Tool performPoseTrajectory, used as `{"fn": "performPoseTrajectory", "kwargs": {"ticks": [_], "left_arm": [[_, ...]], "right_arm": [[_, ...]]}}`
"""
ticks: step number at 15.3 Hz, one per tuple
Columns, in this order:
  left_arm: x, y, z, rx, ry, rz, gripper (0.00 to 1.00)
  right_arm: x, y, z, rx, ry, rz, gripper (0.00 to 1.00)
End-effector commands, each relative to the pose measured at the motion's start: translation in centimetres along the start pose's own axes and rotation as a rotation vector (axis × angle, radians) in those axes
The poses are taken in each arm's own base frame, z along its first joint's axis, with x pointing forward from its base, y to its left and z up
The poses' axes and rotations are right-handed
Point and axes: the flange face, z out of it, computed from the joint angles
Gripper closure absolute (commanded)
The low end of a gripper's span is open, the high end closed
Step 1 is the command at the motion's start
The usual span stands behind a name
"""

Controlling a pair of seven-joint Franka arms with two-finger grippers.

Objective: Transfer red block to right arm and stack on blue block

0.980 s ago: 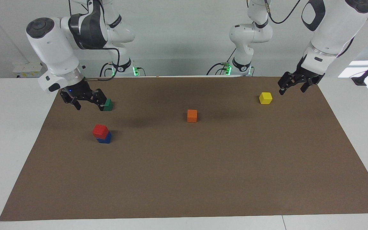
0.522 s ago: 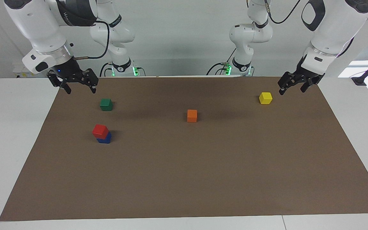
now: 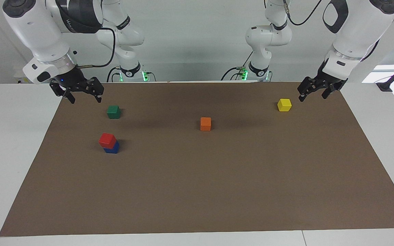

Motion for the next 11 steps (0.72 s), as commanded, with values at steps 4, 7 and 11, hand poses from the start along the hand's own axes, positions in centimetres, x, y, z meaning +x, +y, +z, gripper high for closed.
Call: {"fn": "performPoseTrajectory", "kwargs": {"ticks": [4,7,11], "left_arm": [[-0.39,-0.18,-0.27,-0.008,0.004,0.002,0.00],[-0.45,-0.18,-0.27,-0.008,0.003,0.002,0.00],[-0.43,-0.19,-0.15,-0.008,0.003,0.001,0.00]], "right_arm": [[0.09,1.09,-0.25,-0.003,0.004,0.002,0.00],[-0.10,1.01,-0.26,-0.004,-0.004,0.000,0.00],[-0.12,1.22,-0.20,-0.032,-0.011,-0.008,0.00]]}}
